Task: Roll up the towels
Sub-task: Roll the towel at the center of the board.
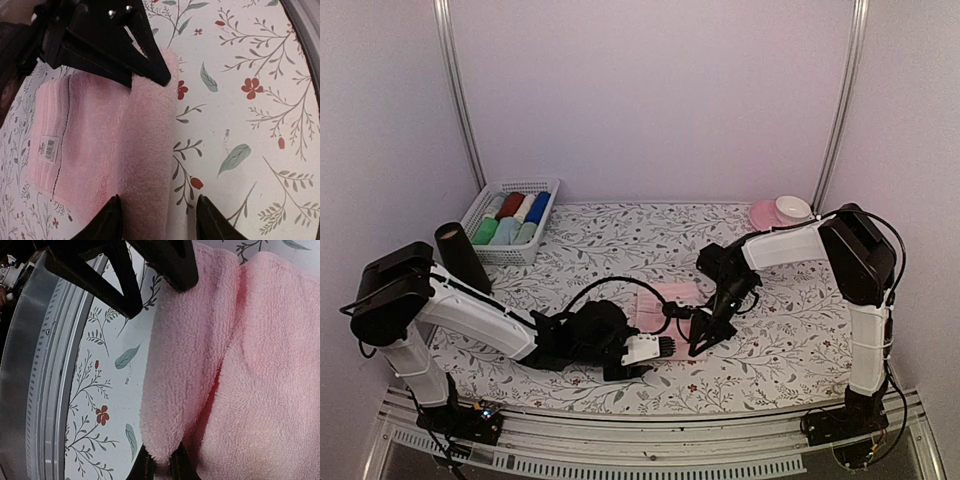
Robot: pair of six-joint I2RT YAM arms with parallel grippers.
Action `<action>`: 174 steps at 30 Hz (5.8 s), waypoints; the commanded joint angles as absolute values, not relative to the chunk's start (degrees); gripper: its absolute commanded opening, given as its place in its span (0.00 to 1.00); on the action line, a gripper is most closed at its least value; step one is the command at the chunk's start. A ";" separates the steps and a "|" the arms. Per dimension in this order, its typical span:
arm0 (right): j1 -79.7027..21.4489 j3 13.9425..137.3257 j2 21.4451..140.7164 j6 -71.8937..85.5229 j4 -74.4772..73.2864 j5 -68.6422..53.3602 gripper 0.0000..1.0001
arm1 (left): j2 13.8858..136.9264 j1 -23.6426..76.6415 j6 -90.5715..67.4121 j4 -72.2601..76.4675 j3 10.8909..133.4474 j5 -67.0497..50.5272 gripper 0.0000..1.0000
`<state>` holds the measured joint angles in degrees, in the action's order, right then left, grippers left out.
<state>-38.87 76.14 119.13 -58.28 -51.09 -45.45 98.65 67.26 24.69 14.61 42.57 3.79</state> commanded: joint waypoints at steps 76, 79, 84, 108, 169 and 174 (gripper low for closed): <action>-48.48 48.26 93.73 -63.20 -16.54 -19.92 0.40 | 117.43 48.18 4.79 -13.86 66.27 -40.39 0.01; -48.57 49.02 96.04 -62.09 -16.19 -18.03 0.34 | 117.25 47.98 4.74 -13.88 66.11 -40.26 0.02; -48.56 48.86 98.73 -60.84 -14.05 -14.21 0.28 | 117.07 47.72 4.16 -13.00 65.87 -40.96 0.07; -44.93 63.02 104.08 -60.69 -39.13 -35.48 0.04 | 91.09 58.36 13.61 2.78 49.31 -15.89 0.58; -38.70 74.08 114.75 -60.64 -50.67 -42.96 0.25 | 105.83 69.31 23.90 6.00 50.41 8.94 0.01; -38.18 67.74 103.68 -60.31 -42.36 -38.84 0.39 | 104.39 66.57 19.68 -0.70 52.60 0.34 0.02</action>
<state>-38.92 71.77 112.57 -60.66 -49.54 -43.68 105.51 68.84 24.53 8.64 50.85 9.61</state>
